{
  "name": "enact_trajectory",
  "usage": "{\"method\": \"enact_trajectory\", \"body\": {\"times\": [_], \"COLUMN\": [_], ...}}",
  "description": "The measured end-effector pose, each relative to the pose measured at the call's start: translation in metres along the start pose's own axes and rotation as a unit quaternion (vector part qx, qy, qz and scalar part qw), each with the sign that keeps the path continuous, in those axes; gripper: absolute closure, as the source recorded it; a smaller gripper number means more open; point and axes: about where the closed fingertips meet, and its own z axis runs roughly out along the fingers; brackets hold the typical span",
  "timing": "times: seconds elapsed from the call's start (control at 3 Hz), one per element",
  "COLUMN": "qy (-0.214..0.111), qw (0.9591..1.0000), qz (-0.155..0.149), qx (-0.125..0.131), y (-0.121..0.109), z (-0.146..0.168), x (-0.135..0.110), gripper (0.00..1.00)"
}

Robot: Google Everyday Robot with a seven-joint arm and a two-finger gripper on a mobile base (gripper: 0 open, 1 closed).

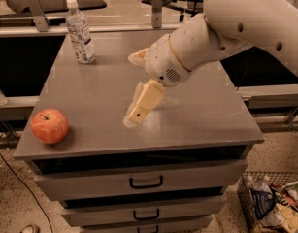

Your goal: Move apple near green jalapeno chip bag

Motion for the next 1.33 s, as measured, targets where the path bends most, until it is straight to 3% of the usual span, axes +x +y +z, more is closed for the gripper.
{"method": "enact_trajectory", "body": {"times": [0.33, 0.67, 1.0, 1.33], "qy": [-0.048, -0.138, -0.177, -0.197], "qw": [0.9988, 0.9891, 0.9812, 0.9757], "qz": [-0.009, -0.012, -0.007, 0.003], "qx": [-0.011, -0.052, -0.077, -0.097], "y": [0.0, 0.003, 0.008, 0.021], "z": [0.034, 0.112, 0.149, 0.165], "x": [-0.017, -0.052, -0.07, -0.077], "gripper": [0.0, 0.0, 0.0, 0.0]}}
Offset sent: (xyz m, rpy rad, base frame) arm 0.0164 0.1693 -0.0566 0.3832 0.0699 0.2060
